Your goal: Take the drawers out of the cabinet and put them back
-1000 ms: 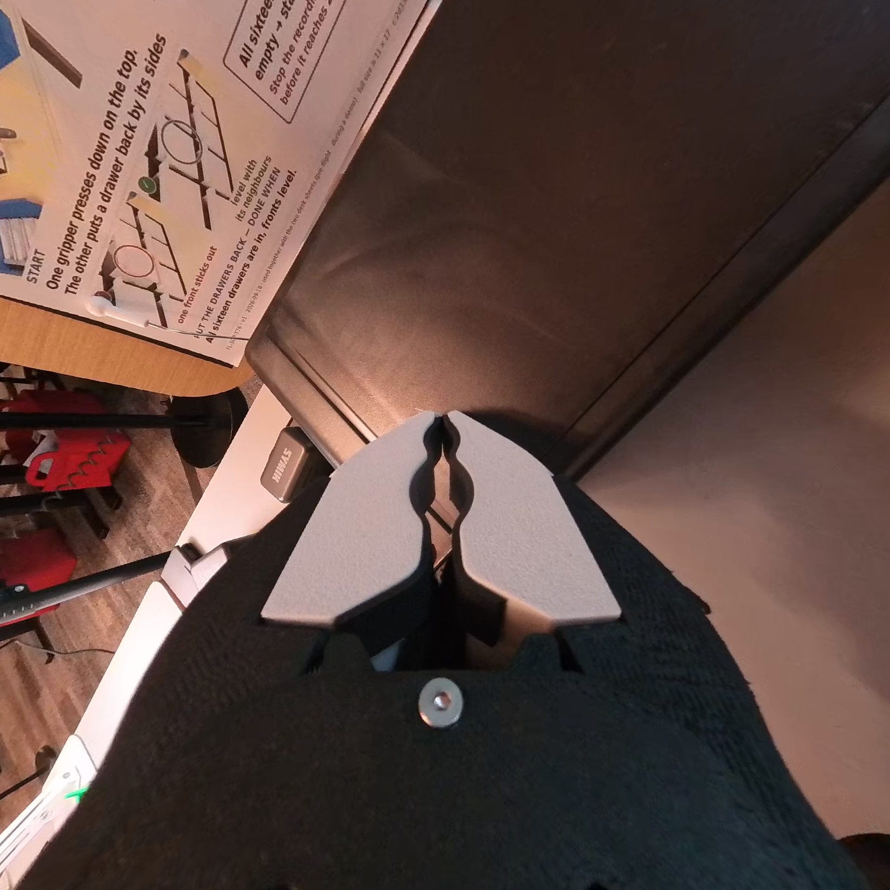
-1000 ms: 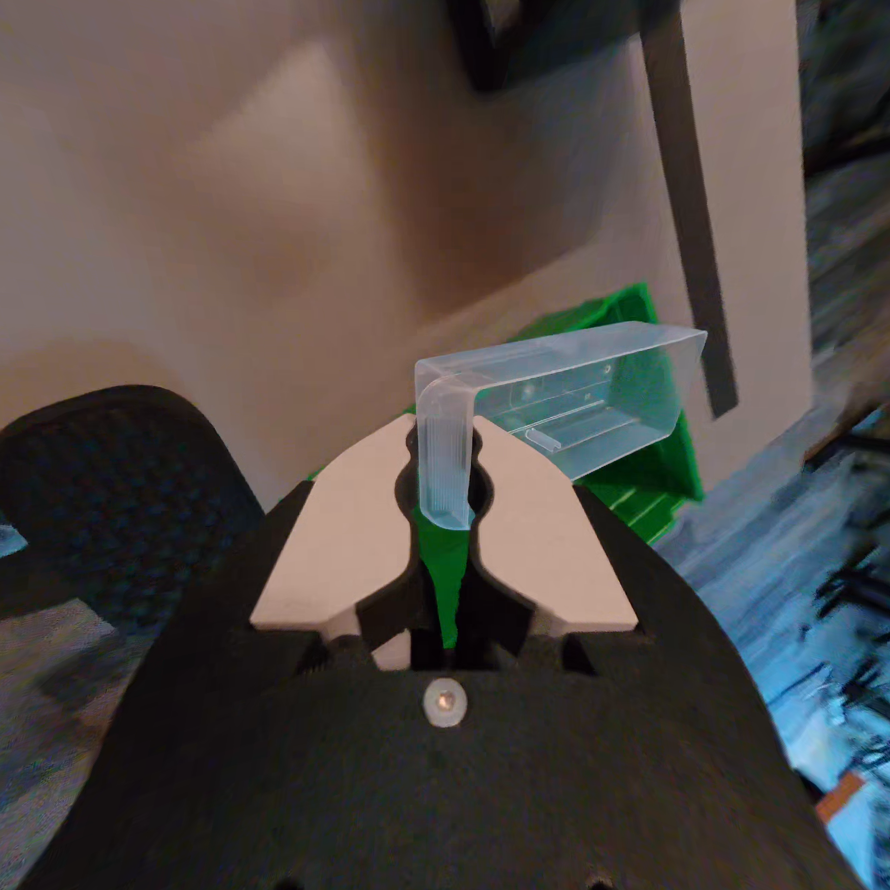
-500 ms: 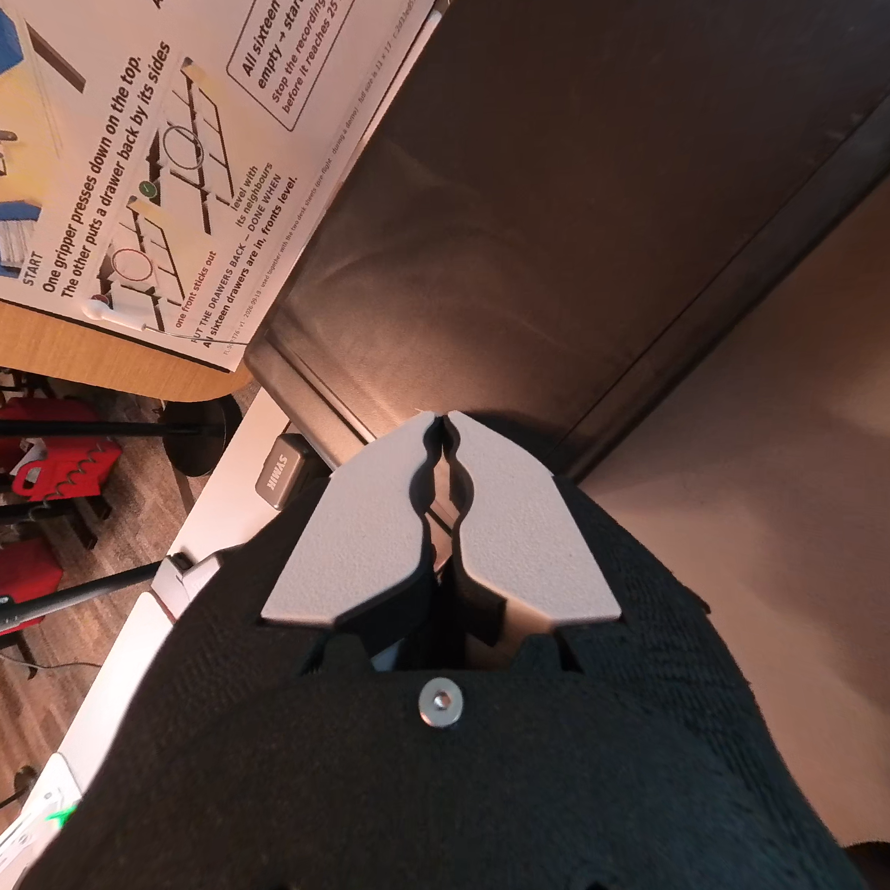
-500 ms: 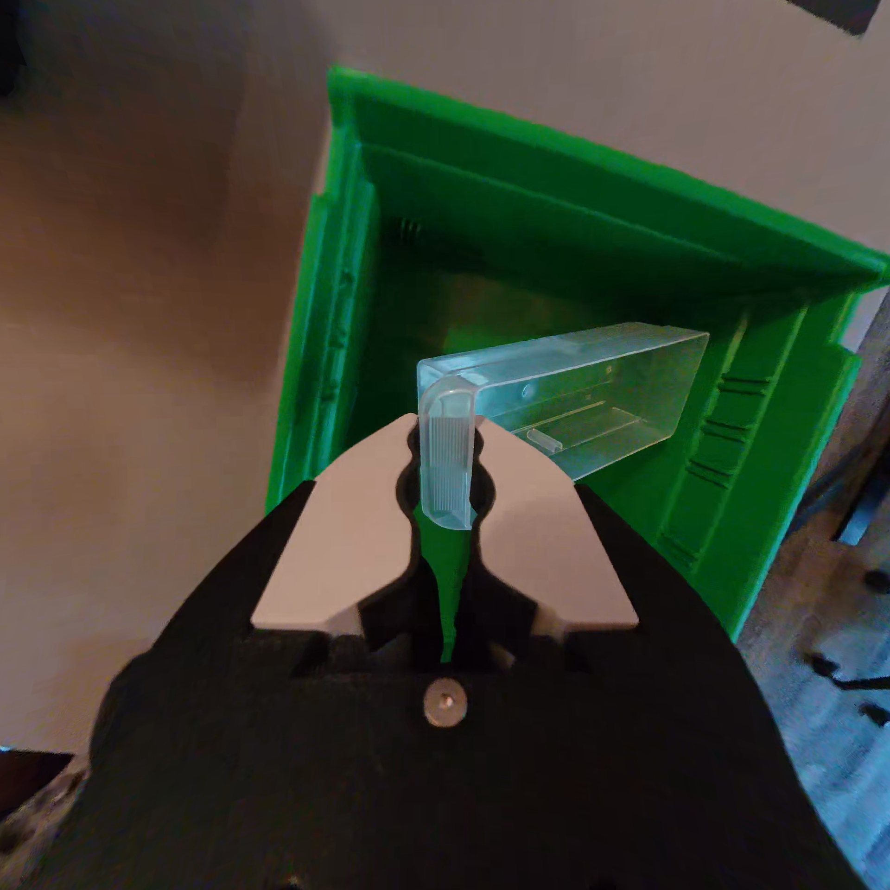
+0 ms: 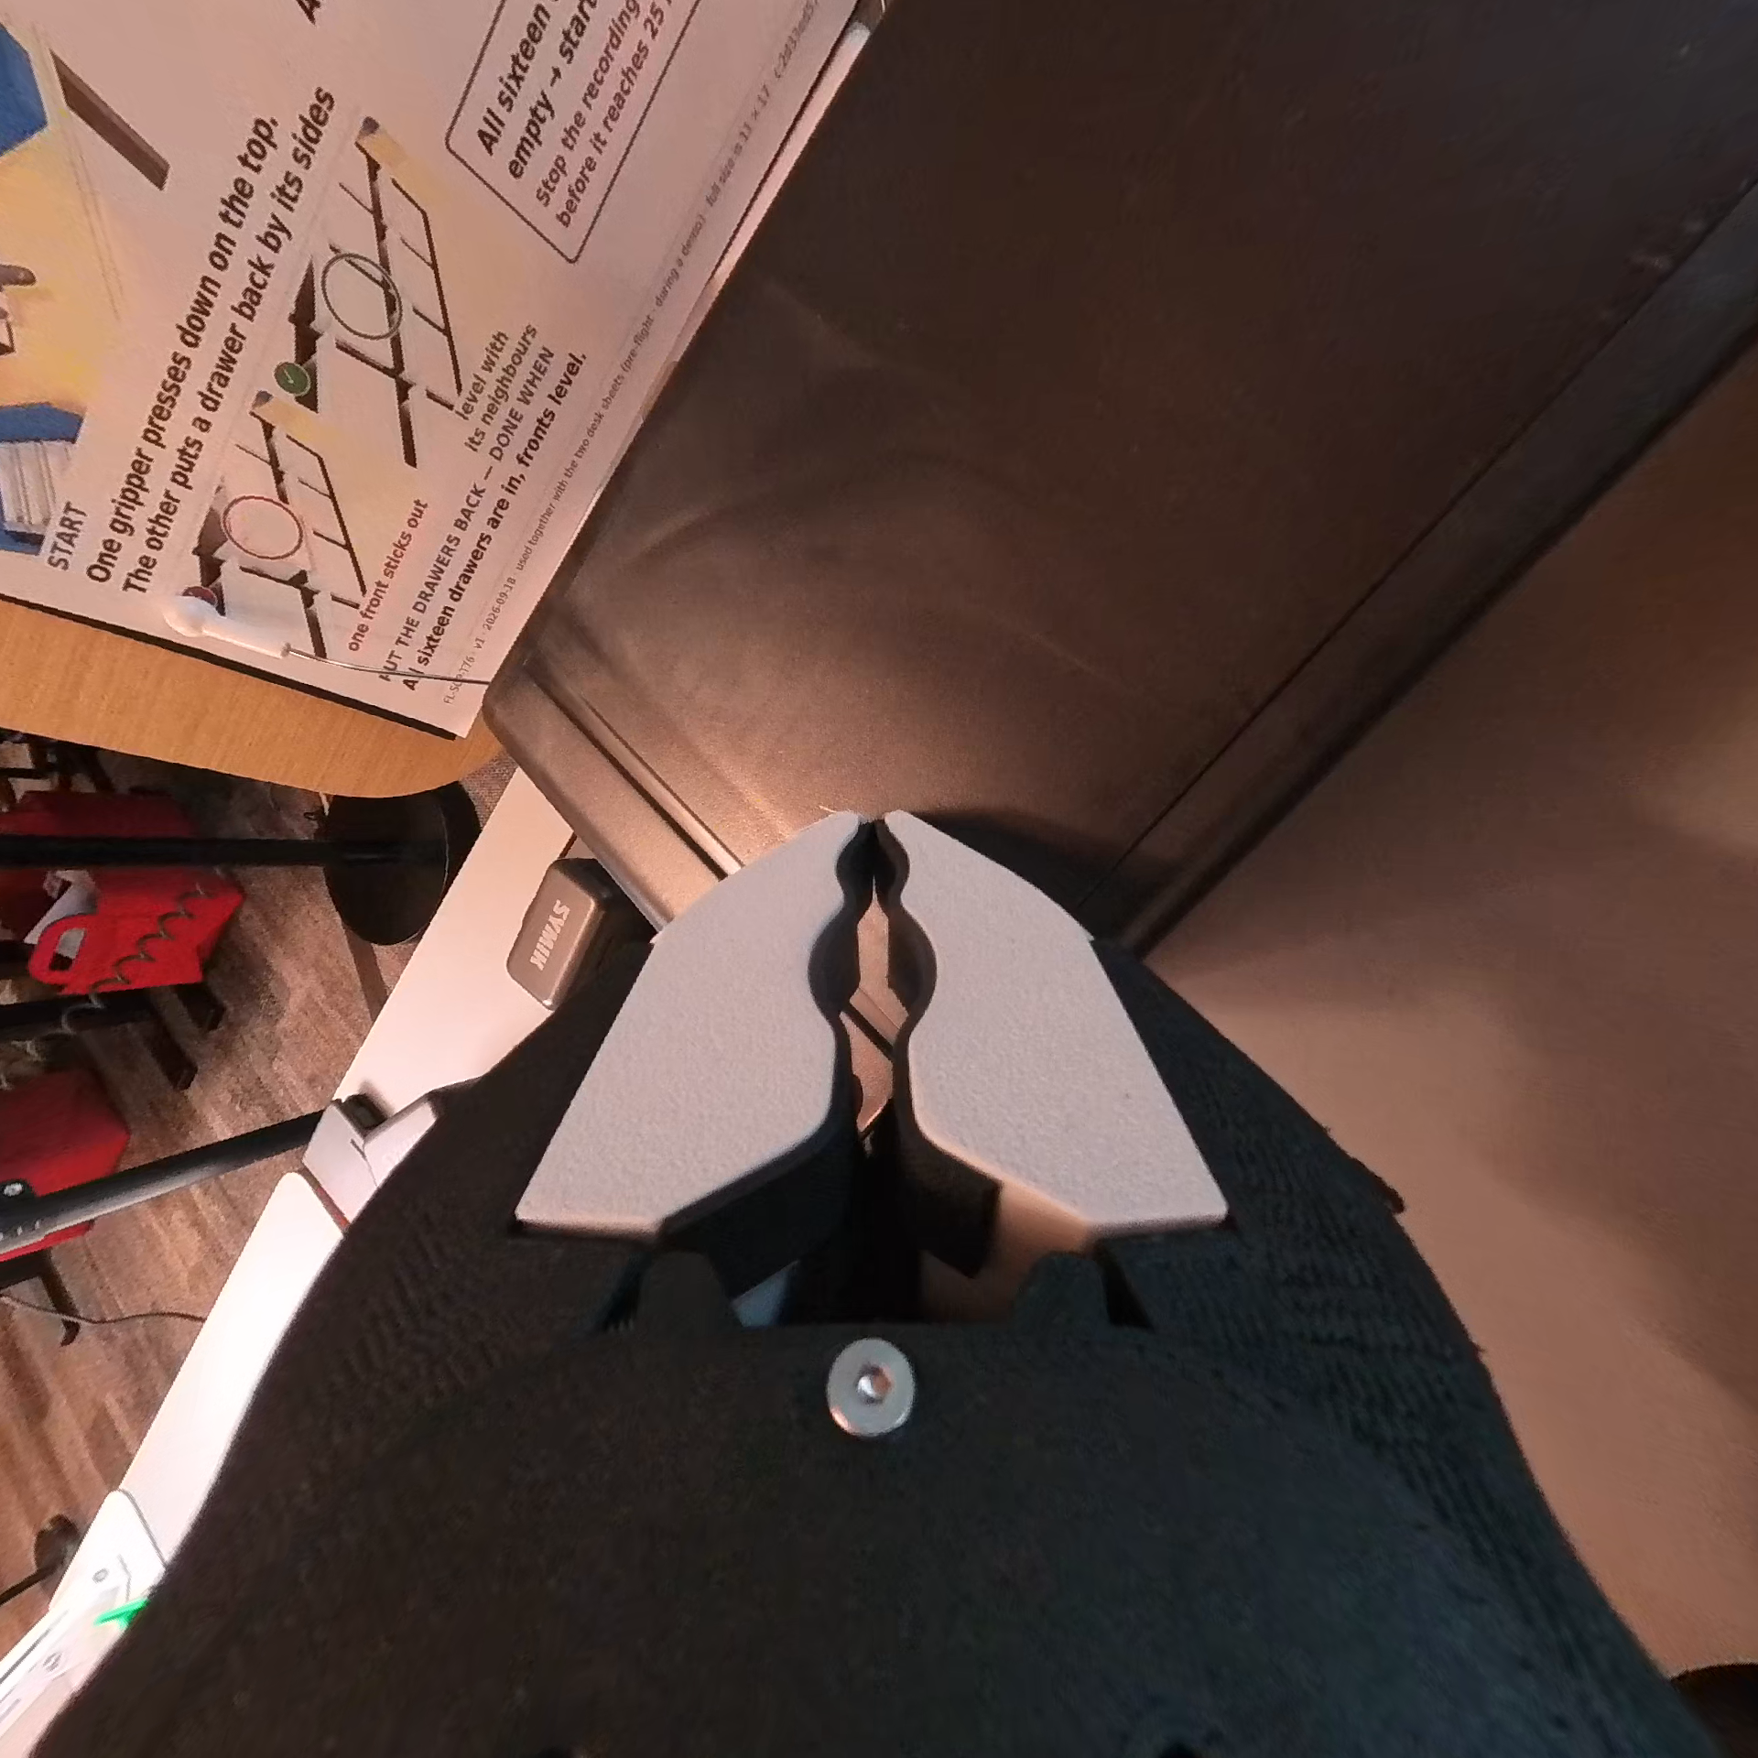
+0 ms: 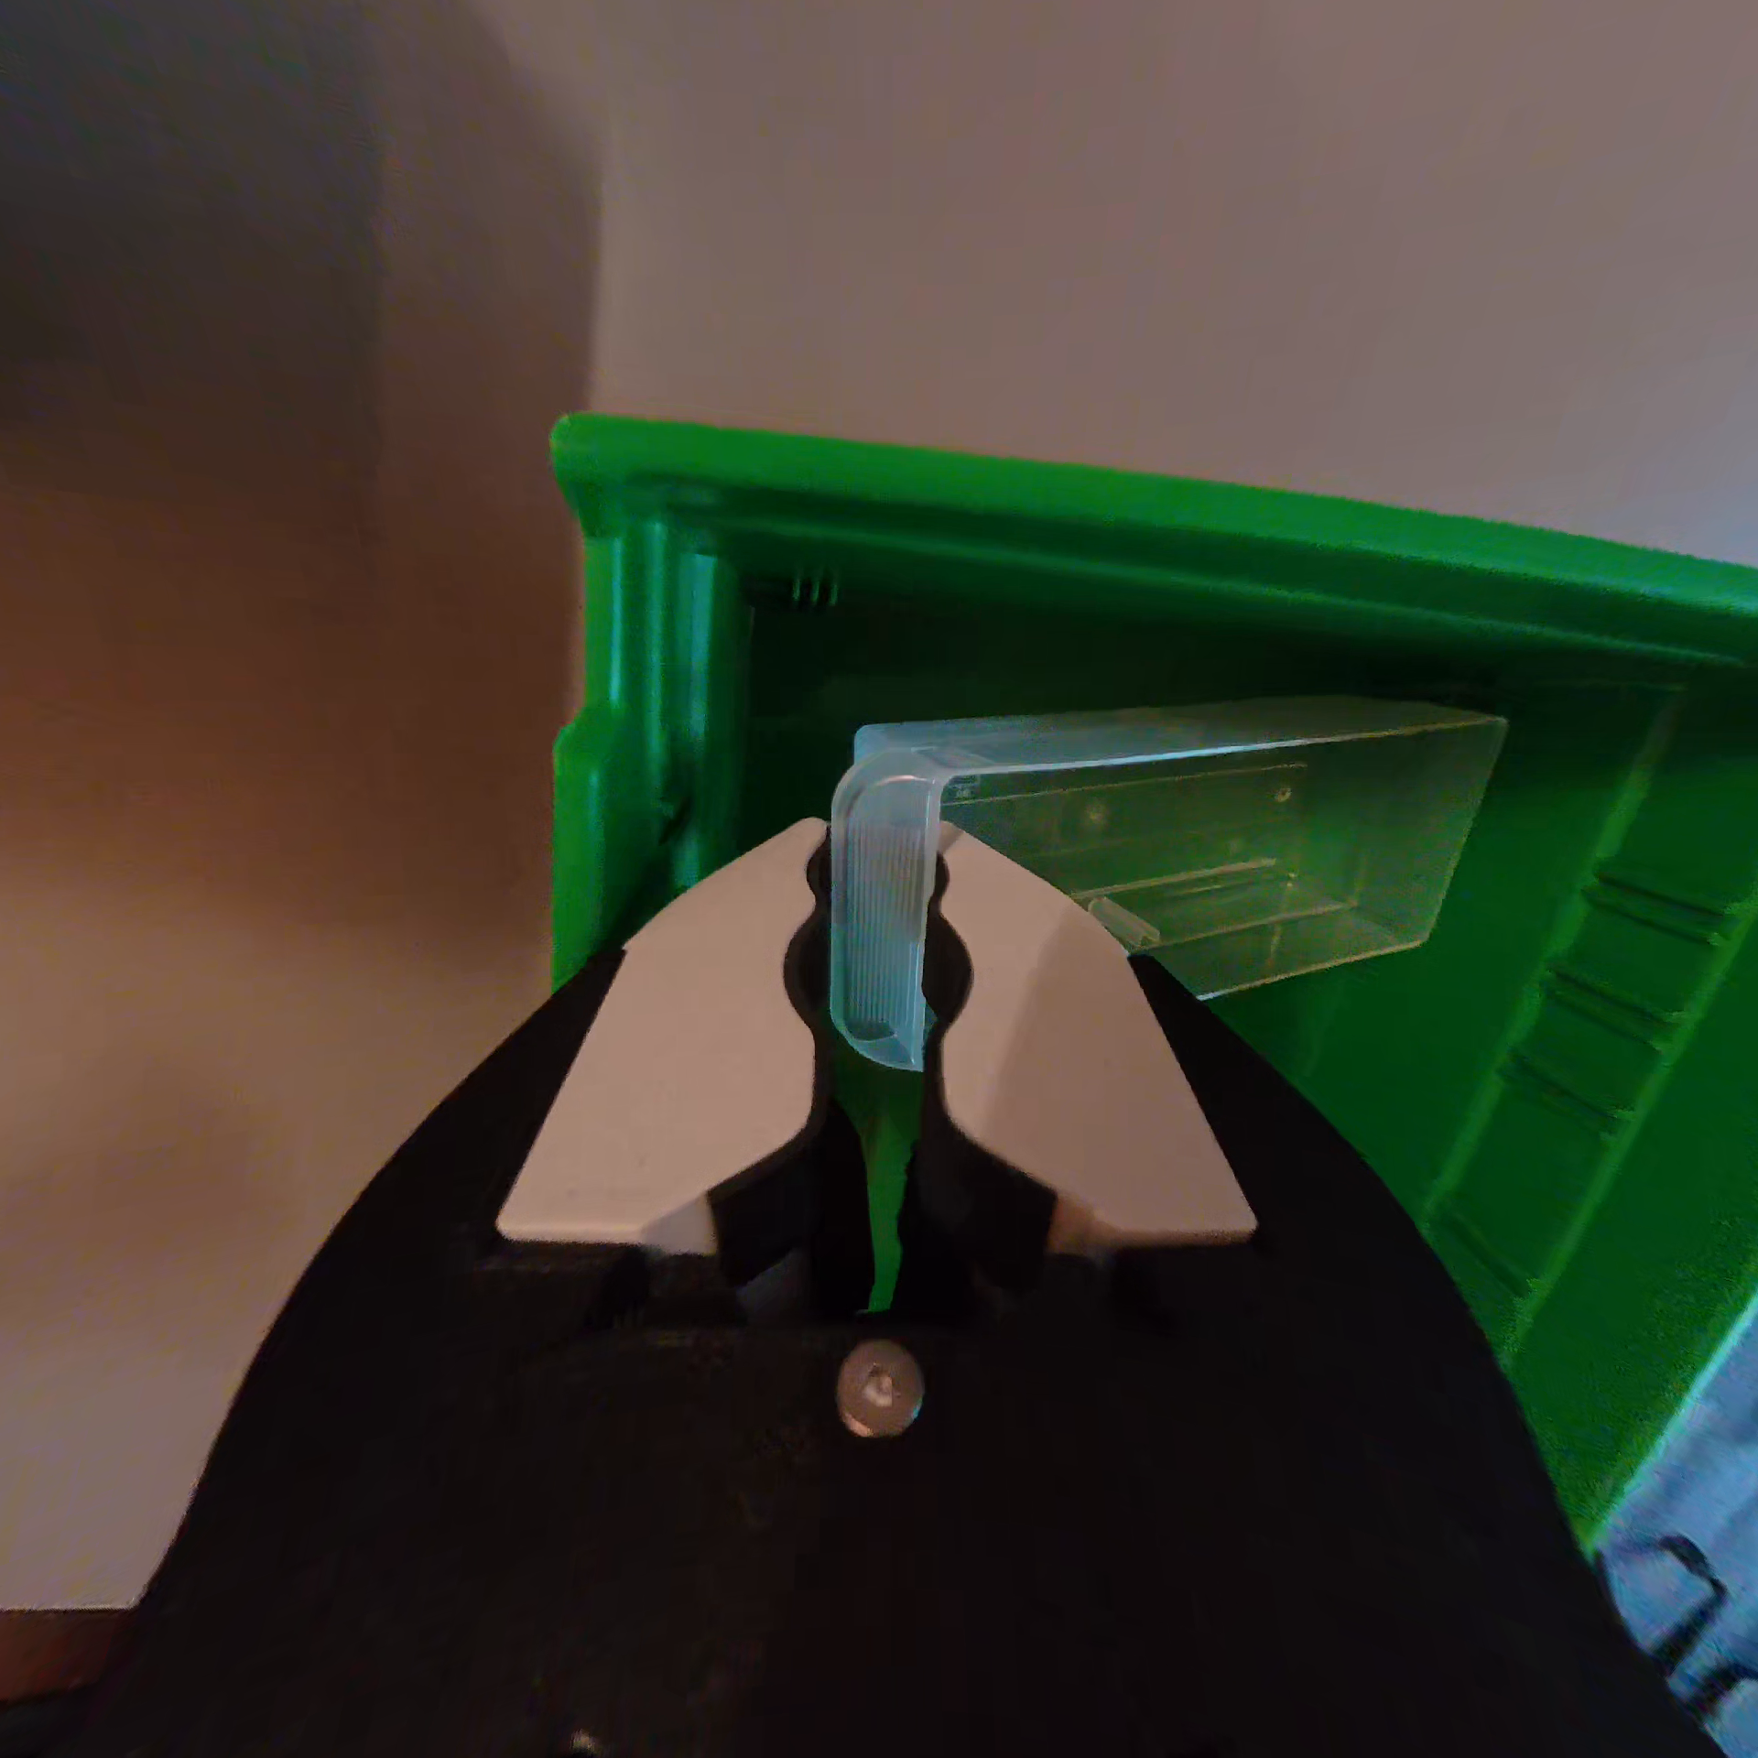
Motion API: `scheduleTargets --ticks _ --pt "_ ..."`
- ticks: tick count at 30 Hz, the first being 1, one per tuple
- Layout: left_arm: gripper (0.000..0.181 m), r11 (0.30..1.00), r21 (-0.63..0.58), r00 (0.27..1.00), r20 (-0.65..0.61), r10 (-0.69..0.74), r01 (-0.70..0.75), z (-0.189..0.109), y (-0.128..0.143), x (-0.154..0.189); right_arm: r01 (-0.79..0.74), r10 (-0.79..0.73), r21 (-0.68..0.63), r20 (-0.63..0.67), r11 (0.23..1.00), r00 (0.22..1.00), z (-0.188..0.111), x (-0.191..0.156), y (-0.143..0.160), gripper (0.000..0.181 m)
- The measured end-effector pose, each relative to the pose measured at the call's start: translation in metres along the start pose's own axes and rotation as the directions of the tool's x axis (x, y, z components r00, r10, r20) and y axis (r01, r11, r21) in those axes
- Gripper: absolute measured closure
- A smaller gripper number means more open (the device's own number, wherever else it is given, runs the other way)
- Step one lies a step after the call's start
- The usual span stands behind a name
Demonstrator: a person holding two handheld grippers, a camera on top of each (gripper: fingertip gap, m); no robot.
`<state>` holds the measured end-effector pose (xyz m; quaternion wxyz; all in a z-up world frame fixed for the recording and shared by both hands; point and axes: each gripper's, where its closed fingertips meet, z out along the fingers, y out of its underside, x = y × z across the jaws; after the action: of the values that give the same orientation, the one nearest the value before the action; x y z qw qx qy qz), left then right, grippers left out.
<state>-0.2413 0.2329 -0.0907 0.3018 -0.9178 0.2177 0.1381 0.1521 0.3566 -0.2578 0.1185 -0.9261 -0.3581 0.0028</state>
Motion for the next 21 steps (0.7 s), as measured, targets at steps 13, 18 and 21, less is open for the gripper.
scheduleTargets --ticks 13,18,21 --pt "0.181 1.000 -0.019 1.000 0.007 0.015 -0.015 0.000 0.000 0.000 -0.015 0.012 0.045 0.078 0.999 0.997 0.012 0.003 0.000 0.159" --pt "0.181 1.000 -0.012 1.000 0.006 0.011 -0.011 0.000 0.000 -0.001 -0.012 0.002 0.116 0.087 0.993 0.996 -0.004 0.006 -0.006 0.147" --pt "0.181 1.000 -0.012 1.000 0.007 0.014 -0.014 0.000 0.000 -0.001 -0.034 0.012 0.243 0.091 0.969 0.996 -0.027 0.007 -0.020 0.141"
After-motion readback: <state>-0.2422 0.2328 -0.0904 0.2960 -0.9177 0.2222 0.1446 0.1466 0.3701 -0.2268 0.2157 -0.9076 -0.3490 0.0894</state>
